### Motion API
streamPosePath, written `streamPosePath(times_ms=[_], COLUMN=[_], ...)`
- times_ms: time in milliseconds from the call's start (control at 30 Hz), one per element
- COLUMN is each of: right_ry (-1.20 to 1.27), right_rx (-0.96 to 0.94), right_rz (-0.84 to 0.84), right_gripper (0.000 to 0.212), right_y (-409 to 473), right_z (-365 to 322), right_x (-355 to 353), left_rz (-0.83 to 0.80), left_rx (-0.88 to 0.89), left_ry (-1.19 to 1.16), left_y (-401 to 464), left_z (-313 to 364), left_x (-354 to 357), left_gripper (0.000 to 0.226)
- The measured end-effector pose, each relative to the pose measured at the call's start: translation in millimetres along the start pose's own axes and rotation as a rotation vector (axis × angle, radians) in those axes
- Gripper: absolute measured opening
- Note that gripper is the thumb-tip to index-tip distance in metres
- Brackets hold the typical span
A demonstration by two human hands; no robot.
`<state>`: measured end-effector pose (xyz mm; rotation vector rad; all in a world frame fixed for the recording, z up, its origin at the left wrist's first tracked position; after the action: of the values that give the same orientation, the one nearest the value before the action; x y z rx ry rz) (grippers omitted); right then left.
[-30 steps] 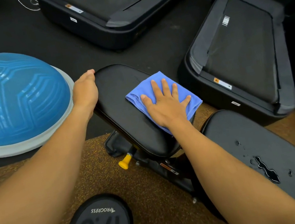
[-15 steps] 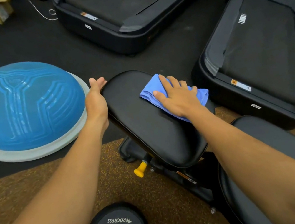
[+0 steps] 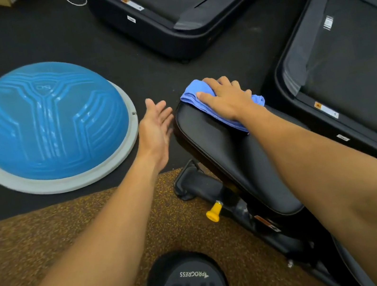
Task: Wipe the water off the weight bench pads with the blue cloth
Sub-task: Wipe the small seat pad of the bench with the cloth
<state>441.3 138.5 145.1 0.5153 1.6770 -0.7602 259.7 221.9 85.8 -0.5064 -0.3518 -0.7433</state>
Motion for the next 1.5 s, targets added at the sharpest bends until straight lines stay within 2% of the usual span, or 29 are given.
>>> streamPosePath(times_ms=[300,433,500,667,800,1067,1233,1367,1500], right_ry=[-0.146,-0.294,-0.331,-0.436,-0.451,-0.353,-0.313,-0.279,-0.223], right_rx=[-0.188,-0.244,-0.287,-0.427,-0.470,-0.444,-0.380,-0.300,-0.234], right_rz=[-0.133,-0.212,-0.217,-0.186,-0.087,0.049,-0.007,-0.022,-0.047], right_gripper=[0.048,0.051,0.051,0.031,0.038,0.042,0.038,0.048,0.051], right_y=[17,14,8,-21,-43,-50,-23,2,18], right_z=[-75,-94,-102,-111,-111,-104,-104,-101,-92], right_x=[6,15,21,23,31,36,27,19,13], left_rz=[0.028,0.050,0.054,0.058,0.053,0.058,0.055,0.024,0.023], left_rx=[-0.028,-0.025,-0.026,-0.029,-0.023,0.017,0.036,0.041,0.038], left_ry=[0.022,0.022,0.020,0.026,0.049,0.084,0.074,0.146,0.183], left_y=[-1,-2,-4,-9,-14,-15,-7,0,9], left_z=[6,6,8,14,16,12,8,5,10], left_x=[-46,-54,-54,-51,-42,-28,-23,-13,1], left_gripper=[0.070,0.069,0.068,0.066,0.064,0.062,0.060,0.071,0.053])
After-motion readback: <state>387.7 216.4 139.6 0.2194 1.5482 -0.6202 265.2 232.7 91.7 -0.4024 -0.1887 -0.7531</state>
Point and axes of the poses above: each hand's wrist, its own y-axis towards the middle knuckle, its own x-axis out of the palm, z = x × y, the point moved 5 cm from there along y, towards the middle knuckle
